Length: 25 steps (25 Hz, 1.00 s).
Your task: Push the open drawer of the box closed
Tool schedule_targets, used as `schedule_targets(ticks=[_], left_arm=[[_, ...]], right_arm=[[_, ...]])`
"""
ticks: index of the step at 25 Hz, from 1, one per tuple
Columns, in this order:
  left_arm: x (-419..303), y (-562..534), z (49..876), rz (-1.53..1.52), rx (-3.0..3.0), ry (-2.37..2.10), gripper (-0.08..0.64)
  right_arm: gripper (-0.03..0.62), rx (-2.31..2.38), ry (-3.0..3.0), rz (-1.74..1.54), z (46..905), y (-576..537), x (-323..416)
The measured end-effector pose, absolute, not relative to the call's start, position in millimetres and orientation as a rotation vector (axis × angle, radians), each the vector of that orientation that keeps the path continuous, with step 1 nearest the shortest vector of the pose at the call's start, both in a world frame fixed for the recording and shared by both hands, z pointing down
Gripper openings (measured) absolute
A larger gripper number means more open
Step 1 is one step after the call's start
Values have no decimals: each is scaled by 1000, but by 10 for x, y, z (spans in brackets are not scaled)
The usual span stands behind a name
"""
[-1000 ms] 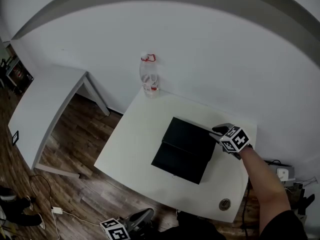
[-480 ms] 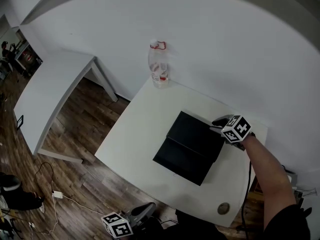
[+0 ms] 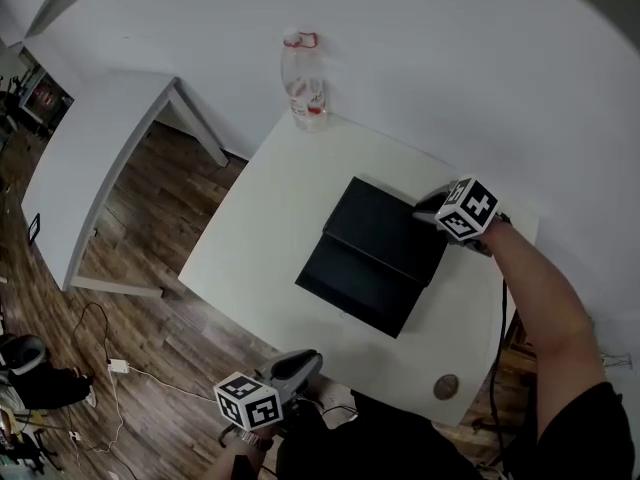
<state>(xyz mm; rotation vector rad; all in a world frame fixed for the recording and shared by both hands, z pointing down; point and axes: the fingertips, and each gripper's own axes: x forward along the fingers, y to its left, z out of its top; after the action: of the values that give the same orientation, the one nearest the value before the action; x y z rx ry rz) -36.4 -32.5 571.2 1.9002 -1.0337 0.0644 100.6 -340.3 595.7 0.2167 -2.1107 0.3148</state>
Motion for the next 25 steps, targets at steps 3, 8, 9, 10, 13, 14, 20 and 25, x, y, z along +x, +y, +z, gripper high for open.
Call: schedule_targets(ticks=[3, 8, 9, 10, 13, 14, 20, 25], left_arm=[[-253, -527, 5901, 198, 1938, -1059, 83], [-142, -825, 6143, 460, 2020, -1152, 115], [-130, -865, 6183, 506, 2023, -1164, 115], [-119, -896, 6226, 550, 2022, -1173, 115], [-112, -968, 6330, 645, 2018, -1193, 117], [-114, -990, 6350, 660, 2016, -1198, 117], [19, -1066, 6402, 682, 2021, -1158, 127], [43, -1087, 6434, 682, 2011, -1152, 125]], right_arm=[[64, 211, -2100, 309, 5958, -3387, 1022], [64, 217, -2103, 298, 5956, -3382, 999], [64, 217, -2102, 296, 5958, -3380, 998], [64, 218, -2101, 294, 5961, -3379, 999], [64, 222, -2103, 290, 5964, -3380, 998], [64, 225, -2106, 291, 5961, -3380, 997], [64, 231, -2120, 296, 5965, -3381, 1003], [64, 228, -2122, 296, 5963, -3379, 995]])
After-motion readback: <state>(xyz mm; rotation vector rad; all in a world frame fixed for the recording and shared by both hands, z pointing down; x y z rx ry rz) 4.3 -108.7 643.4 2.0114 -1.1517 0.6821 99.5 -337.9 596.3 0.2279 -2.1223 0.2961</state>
